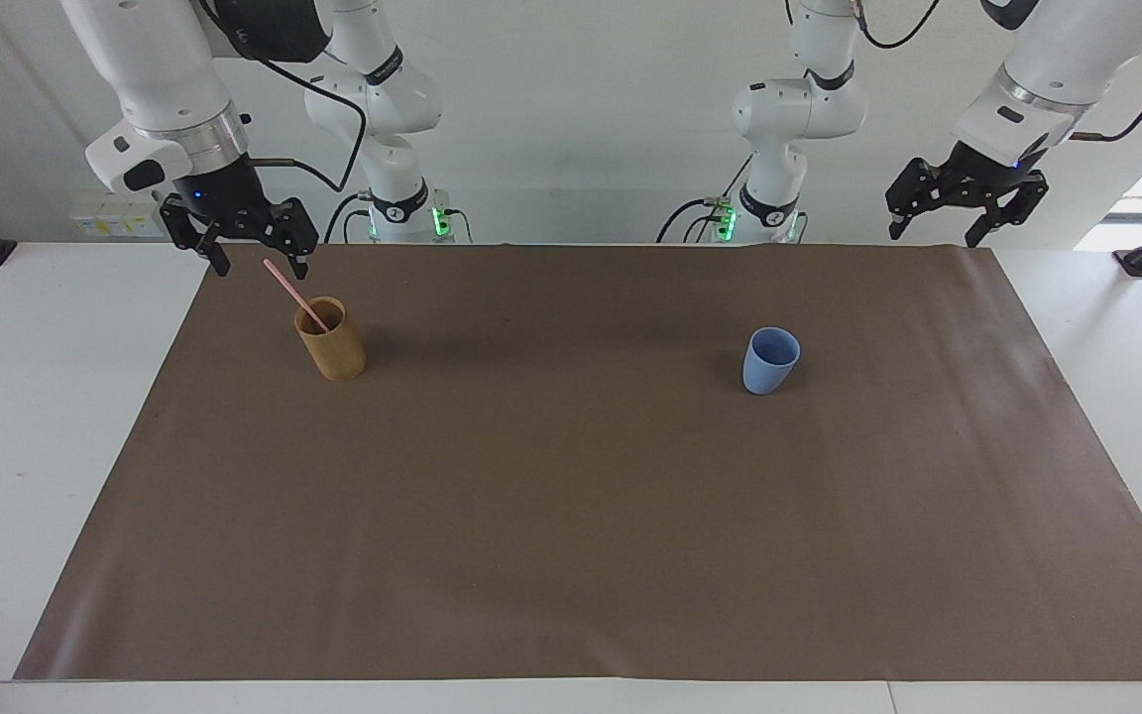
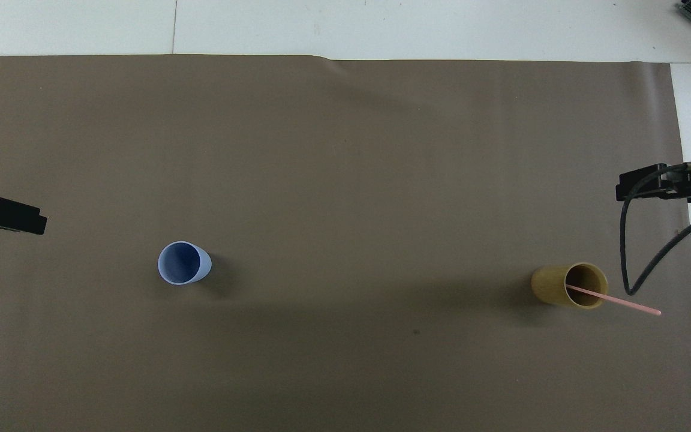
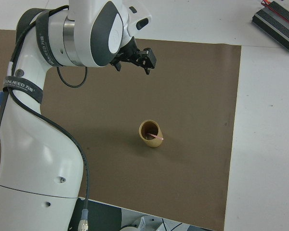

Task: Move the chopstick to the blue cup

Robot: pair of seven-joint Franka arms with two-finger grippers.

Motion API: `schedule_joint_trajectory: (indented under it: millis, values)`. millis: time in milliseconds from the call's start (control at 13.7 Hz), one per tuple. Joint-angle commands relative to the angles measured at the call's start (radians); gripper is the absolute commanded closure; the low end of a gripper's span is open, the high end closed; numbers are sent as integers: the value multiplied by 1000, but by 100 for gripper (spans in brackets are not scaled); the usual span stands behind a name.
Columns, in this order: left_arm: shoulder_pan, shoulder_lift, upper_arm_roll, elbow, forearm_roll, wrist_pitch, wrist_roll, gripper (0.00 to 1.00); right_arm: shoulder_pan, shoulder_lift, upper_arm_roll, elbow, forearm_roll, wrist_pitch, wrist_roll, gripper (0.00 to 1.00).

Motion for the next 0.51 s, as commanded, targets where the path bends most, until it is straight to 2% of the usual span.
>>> schedule_joint_trajectory:
  millis: [0,438]
  values:
    - [11,-24,-4,-31,-11,24,7,0,-15,3,6,4,22,-15,4,0]
    - [11,-25,-4,-36,-11,36,12,0,-15,3,6,6,22,-15,3,0]
